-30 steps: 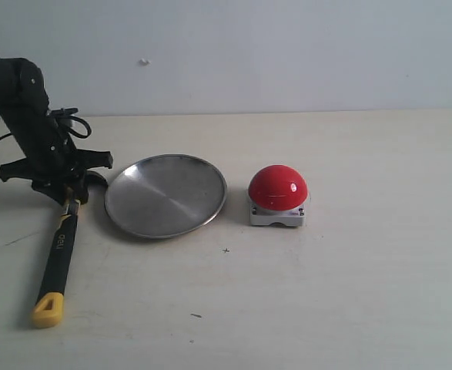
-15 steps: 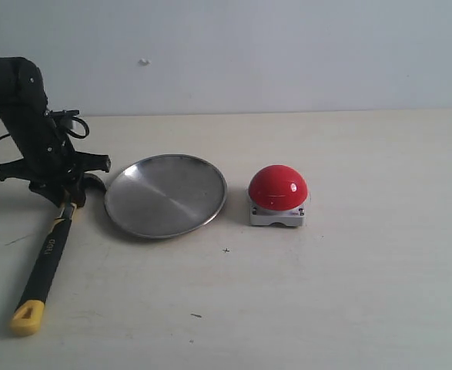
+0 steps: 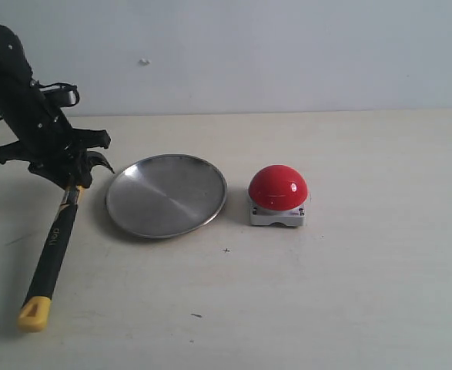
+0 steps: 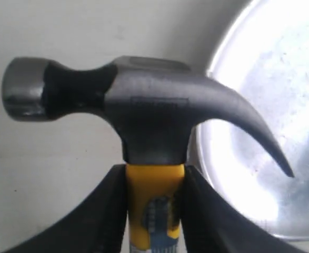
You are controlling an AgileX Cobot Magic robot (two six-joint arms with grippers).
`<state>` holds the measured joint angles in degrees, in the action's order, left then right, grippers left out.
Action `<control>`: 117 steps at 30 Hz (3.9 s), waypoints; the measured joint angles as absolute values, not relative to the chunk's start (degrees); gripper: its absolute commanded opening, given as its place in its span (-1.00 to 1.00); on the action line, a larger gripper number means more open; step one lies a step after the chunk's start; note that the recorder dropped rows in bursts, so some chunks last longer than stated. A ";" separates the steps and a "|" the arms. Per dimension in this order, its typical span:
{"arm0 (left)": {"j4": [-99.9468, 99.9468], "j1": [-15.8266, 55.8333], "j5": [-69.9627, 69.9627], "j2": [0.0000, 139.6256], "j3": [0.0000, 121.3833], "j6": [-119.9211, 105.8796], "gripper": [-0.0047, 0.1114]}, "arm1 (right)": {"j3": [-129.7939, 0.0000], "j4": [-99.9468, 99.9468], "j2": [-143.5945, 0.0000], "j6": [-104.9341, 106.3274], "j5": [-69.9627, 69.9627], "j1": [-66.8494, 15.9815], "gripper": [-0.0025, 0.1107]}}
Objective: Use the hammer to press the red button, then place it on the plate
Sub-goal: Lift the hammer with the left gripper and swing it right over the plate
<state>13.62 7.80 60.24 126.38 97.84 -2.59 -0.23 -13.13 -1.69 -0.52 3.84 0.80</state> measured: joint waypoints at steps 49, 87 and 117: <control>40.28 -1.56 69.62 120.85 94.84 -29.52 -0.92 | -0.23 -13.13 -1.69 -0.52 3.96 0.80 -0.96; 70.07 -2.65 68.34 120.85 78.51 -52.37 -0.92 | -0.23 -13.13 -1.69 -0.52 4.06 0.80 -0.96; 83.36 1.22 67.76 120.85 74.08 -60.56 -0.92 | -0.23 -17.10 -1.69 -5.95 -5.44 0.80 -0.96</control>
